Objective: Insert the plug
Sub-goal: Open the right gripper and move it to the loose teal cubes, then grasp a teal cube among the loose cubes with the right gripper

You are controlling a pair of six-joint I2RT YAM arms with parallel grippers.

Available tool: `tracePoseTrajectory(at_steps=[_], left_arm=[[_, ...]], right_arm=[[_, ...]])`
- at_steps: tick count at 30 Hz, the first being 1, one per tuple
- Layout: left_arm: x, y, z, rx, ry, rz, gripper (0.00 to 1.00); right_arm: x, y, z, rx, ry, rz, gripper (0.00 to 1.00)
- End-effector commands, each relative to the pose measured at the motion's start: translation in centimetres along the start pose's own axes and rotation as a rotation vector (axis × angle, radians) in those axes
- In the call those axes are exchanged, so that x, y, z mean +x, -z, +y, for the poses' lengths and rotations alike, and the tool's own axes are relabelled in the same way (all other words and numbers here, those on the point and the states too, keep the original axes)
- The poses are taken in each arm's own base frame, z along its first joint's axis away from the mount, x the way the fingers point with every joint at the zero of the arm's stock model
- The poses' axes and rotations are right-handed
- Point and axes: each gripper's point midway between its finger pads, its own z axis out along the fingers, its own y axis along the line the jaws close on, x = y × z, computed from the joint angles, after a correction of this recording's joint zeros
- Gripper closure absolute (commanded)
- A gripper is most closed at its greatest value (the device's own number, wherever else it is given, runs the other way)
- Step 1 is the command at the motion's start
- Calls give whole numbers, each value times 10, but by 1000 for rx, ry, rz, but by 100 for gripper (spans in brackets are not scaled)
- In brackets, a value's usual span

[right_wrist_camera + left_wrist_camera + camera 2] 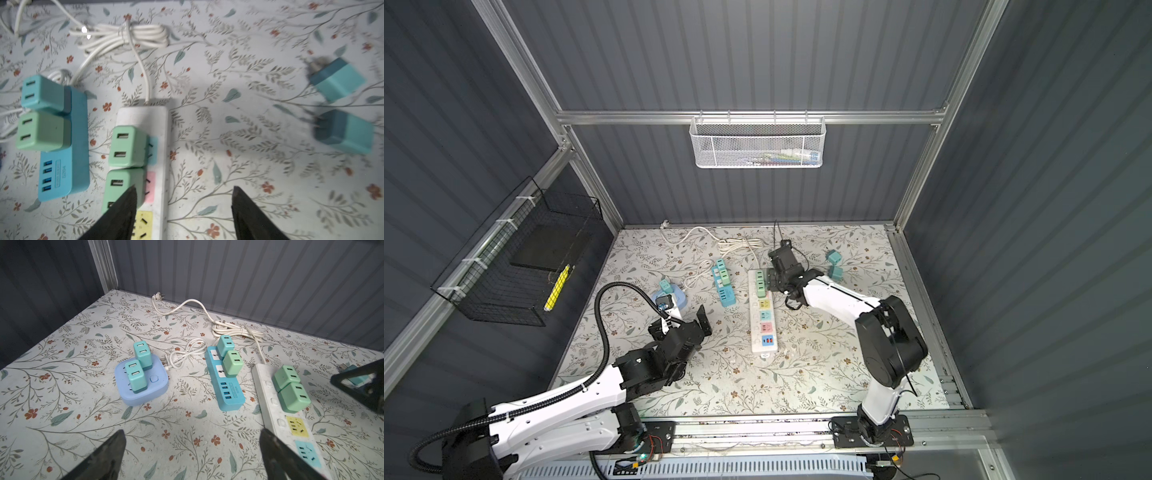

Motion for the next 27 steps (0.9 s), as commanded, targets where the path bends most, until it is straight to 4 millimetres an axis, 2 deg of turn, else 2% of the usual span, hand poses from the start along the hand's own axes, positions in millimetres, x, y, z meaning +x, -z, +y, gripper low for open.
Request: tracePoseTrajectory(at_steps=[1,8,14,17,20,27], left_arm=[[-13,1,-19,68,8,-5,0],[-10,-5,-51,168,-61,14,0],[-2,-13,-68,183,-125,60,0],[6,-13,-86,257,-168,97,0],[12,-16,-96,279,-210,131,0],[15,-20,-112,323,-236,147,0]], right_arm=[[-10,8,-43,78,-37,-6,25],[-6,3,-114,233,-100,4,24],[5,-14,-142,184,-182,106,28],[7,-22,-155,189,-194,135,29],[9,-29,-168,208,-211,169,29],[12,-41,-184,232,-233,203,27]])
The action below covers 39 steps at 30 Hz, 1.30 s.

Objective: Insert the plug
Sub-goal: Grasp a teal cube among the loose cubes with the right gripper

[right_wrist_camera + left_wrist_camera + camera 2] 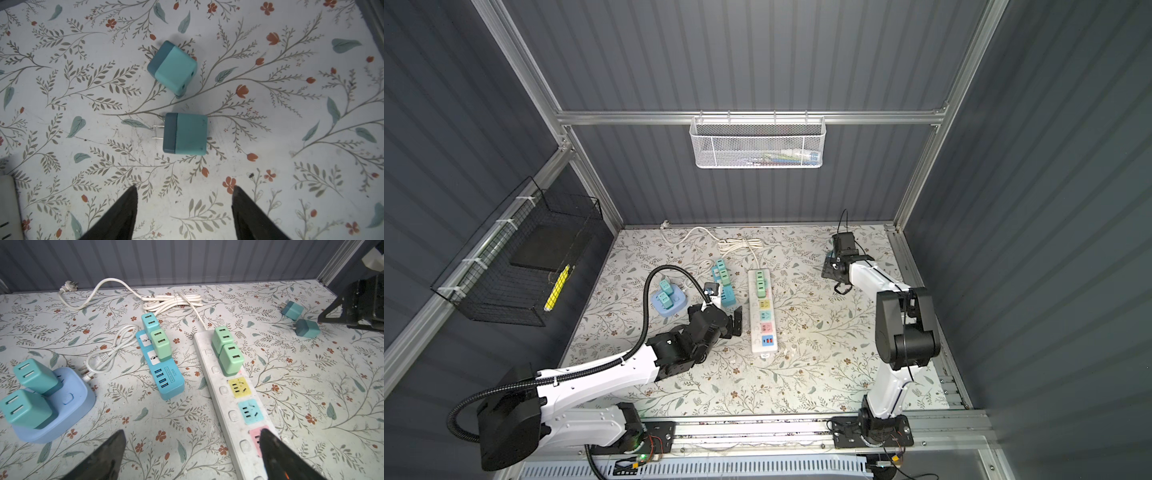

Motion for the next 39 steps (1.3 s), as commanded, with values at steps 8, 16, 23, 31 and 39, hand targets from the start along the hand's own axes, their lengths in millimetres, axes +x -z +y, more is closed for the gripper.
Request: tracePoseTrajectory(at_steps=[8,16,23,31,39], left_arm=[[-14,-10,-18,46,-29,3,0],[-12,-13,-18,46,-34,8,0],[-12,-15,-18,50,-32,5,0],[-11,-16,-15,44,-32,6,0],[-11,-14,-11,37,-30,1,0]], right_arm=[[-4,-14,-8,2,-30,82,26],[-3,-29,-12,-5,-88,157,29],[-3,-47,-6,-45,-99,215,30],[-6,-55,-3,-48,-86,250,32],[-3,-59,-2,-49,-88,270,38]])
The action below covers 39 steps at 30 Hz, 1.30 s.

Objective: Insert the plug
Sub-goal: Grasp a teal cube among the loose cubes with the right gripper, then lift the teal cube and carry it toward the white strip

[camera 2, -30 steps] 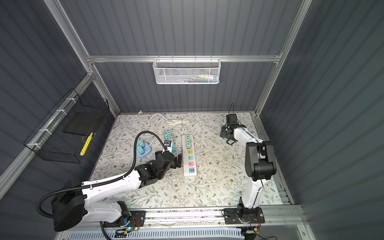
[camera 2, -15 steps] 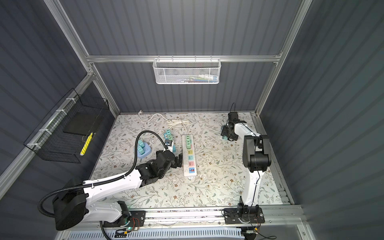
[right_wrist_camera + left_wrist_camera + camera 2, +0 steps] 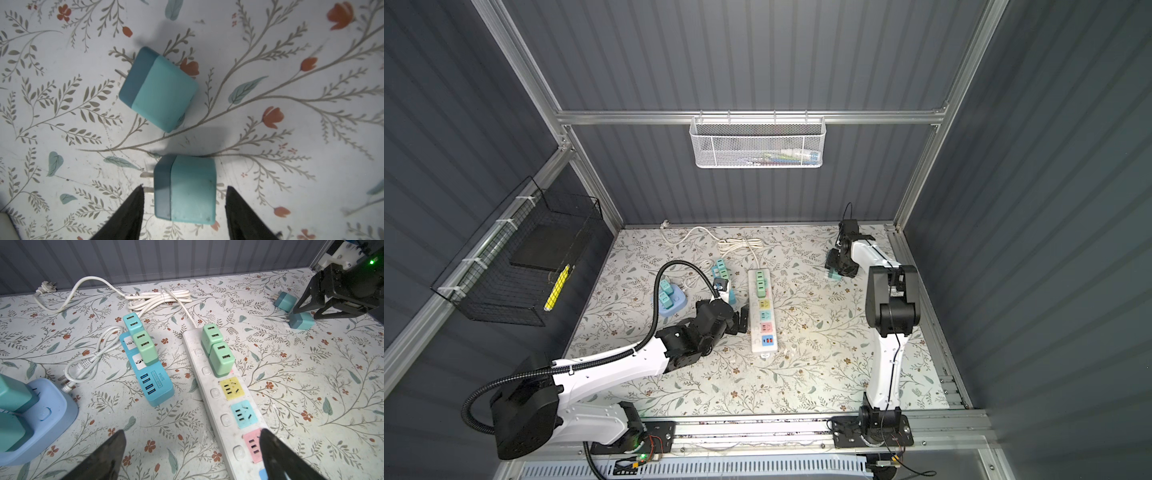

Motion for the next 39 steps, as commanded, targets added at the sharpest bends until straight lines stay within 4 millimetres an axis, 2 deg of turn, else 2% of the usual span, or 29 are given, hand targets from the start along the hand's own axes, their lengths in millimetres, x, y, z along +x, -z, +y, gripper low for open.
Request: tracePoseTrajectory(at_steps=[1,9,14,20,24,26,29,34,37,39], left_arm=[[-9,3,1,6,-4,-23,0],[-9,5,5,2,1,-27,0],[-8,6,7,-2,3,-30,0],[-10,7,8,-6,0,-35,0],[-13,7,7,0,2,-40,0],[-13,7,6,2,-1,-40,0],[-18,7,3,11,-5,-39,0],[-27,9,-2,20,-17,-29,0],[-26,7,-5,19,12,-2,0],[-22,5,-5,15,37,17,0]], right_arm=[[9,-5,-3,6,0,46,39],[15,-9,-2,6,-3,75,42],[15,-8,-3,9,-1,76,48],[17,11,5,11,41,29,54],[29,30,19,7,89,-2,54],[43,40,27,38,129,-16,54],[81,53,48,58,227,-25,54],[165,71,77,-41,315,8,54],[211,79,83,-88,371,33,53],[234,82,82,-128,393,48,53]])
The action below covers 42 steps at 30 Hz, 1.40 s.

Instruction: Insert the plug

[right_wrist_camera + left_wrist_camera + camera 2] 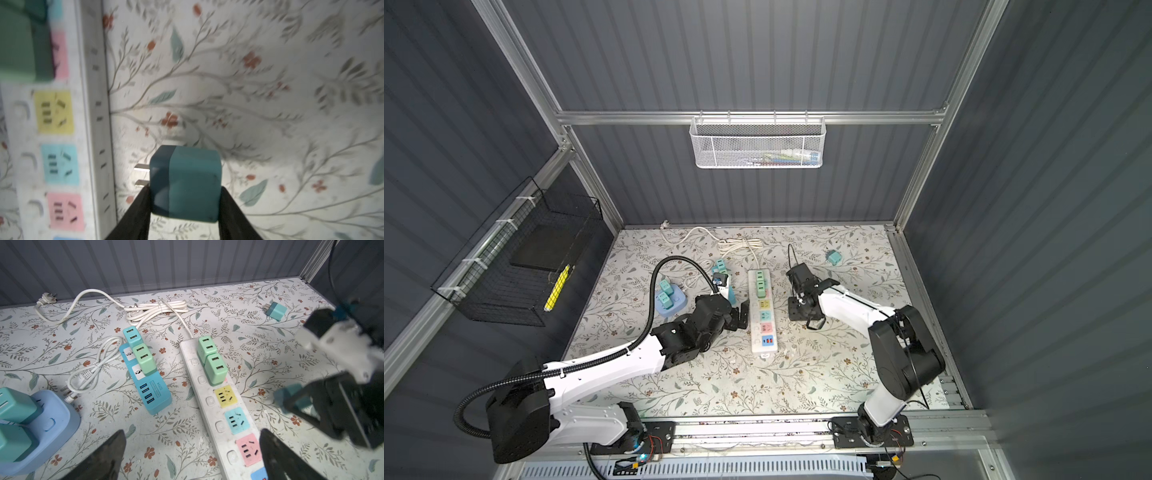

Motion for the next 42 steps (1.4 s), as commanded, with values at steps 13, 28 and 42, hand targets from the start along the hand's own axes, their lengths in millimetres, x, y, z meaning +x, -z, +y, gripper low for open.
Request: tracePoseTrajectory(at_steps=[13,28,42], left_arm=[[13,-23,-26,51,-39,137,0],[28,-54,-68,141,-200,313,9],[45,-60,-108,243,-295,398,16]], right_arm=[[45,4,11,-95,76,16,38],[82,27,-28,-9,-42,10,51],[44,3,-36,-28,-104,-13,54]])
